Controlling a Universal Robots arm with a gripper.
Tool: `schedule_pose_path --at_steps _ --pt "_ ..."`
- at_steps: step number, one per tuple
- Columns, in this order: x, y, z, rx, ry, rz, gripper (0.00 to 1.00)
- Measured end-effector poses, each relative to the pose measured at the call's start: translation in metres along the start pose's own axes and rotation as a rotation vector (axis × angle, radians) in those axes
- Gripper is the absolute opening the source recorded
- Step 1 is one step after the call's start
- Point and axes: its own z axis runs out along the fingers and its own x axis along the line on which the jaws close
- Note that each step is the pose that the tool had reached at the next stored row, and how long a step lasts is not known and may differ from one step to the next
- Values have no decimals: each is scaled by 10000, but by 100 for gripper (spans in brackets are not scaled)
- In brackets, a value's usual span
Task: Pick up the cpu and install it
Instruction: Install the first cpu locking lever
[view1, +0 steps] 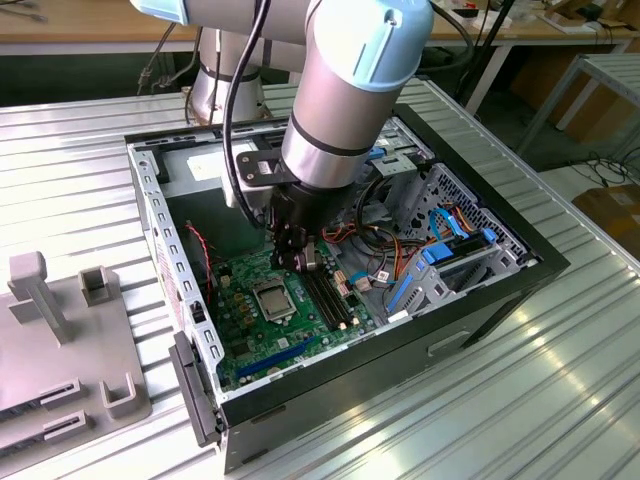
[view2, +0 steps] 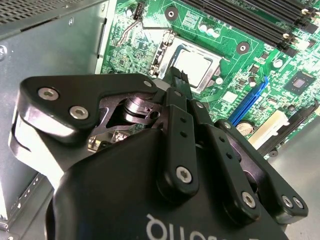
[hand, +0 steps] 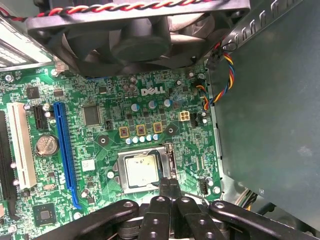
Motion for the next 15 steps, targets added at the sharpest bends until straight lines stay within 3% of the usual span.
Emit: schedule_pose_path --at_steps 9,13,15 --pt "-1 -6 0 -2 0 0 11" --pt "-16 -62 3 0 0 1 11" --pt "-37 -133 12 -1 1 0 11"
